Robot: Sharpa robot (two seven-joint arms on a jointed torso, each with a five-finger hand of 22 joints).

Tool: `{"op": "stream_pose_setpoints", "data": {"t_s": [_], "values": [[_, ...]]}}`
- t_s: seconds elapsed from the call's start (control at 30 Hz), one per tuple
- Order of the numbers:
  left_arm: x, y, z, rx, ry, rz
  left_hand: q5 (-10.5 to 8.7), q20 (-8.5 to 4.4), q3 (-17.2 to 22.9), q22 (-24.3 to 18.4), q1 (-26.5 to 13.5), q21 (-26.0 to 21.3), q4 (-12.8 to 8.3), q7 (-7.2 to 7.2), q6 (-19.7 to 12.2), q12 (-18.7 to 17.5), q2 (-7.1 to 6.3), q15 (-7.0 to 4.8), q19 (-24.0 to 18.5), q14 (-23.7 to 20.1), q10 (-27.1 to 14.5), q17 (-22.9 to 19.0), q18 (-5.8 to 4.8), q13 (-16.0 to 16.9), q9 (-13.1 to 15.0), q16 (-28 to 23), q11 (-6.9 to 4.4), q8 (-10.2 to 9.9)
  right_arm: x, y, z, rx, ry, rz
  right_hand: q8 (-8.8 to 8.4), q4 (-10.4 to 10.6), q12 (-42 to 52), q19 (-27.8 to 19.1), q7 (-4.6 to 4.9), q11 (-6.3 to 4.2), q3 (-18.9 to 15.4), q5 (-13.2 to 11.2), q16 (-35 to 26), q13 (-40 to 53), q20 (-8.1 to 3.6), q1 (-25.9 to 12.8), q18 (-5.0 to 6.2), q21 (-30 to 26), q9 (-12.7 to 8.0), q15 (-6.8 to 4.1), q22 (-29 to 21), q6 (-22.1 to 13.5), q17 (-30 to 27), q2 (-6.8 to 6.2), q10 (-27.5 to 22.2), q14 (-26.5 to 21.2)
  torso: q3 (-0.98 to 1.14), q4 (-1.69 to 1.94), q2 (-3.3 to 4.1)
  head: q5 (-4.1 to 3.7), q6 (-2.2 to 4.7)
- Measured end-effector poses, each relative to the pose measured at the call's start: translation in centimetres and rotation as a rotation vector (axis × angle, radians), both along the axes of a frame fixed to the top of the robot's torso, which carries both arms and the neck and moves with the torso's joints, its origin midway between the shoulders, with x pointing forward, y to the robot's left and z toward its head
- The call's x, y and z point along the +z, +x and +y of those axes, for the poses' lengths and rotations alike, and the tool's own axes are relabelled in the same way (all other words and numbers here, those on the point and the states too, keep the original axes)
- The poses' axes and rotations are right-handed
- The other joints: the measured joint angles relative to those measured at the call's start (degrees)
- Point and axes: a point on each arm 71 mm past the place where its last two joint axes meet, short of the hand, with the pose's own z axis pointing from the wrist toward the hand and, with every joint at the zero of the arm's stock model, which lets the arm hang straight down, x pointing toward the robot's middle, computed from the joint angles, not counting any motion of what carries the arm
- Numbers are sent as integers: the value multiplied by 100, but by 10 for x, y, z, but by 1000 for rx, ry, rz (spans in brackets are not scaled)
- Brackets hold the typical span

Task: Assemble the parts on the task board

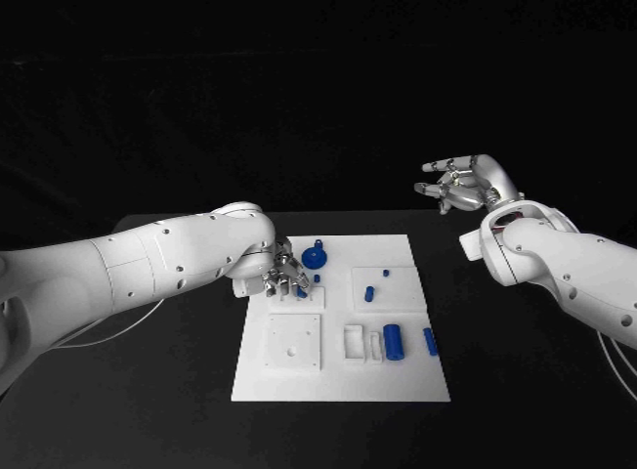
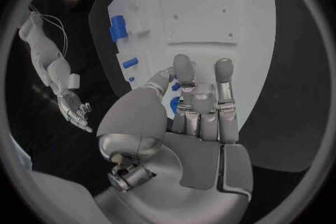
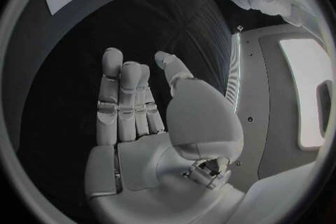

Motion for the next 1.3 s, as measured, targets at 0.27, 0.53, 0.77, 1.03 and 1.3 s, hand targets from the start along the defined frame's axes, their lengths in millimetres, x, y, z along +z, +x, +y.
{"op": "stream_pose_setpoints", "data": {"t_s": [0.27,0.53,0.77,1.03,1.3], "values": [[1,4,0,-2,25,-20,-3,0,2,0,-1,0,-2,0,0,0,-46,1,0,1,0,10,-1,-1,69,0,0,-8,0,0,0,1,0,0,0,0,0,0,0,0,0,0,0,0,0,0,0,0,0,0,0,0,0,0,0,0,-2,-3,2,-16,-5],[1,5,-1,-13,41,-25,-22,0,4,1,-1,21,-5,0,0,34,-45,-10,0,30,0,34,-1,4,80,22,0,19,0,0,1,2,1,1,0,0,0,0,0,0,0,0,0,0,0,0,0,1,0,0,-1,0,0,0,0,0,-4,0,5,-23,-32],[0,4,-1,-24,50,-21,-43,0,9,4,0,21,-10,0,0,34,-44,-9,0,30,0,43,-1,4,83,45,0,19,0,0,2,3,1,1,0,-10,0,0,0,0,10,0,-3,-1,0,0,0,-16,0,0,1,0,1,0,0,0,-4,8,3,-24,-56],[-2,3,0,-31,59,-19,-45,0,13,4,2,21,-16,0,0,34,-42,-9,0,31,0,42,-1,3,113,45,0,13,0,0,2,5,2,2,0,-17,0,0,0,0,17,-1,-3,-6,0,0,0,-29,0,0,9,0,1,0,0,0,-4,9,-1,-16,-71],[-6,1,-1,-37,64,-14,-32,0,30,3,3,56,-1,0,0,34,-42,-7,0,32,0,41,-1,2,120,45,0,-8,-1,0,2,5,2,3,0,-17,0,0,0,0,17,-1,-3,-6,0,0,0,-30,0,0,8,0,1,0,0,0,-5,5,-2,-14,-82]]}}
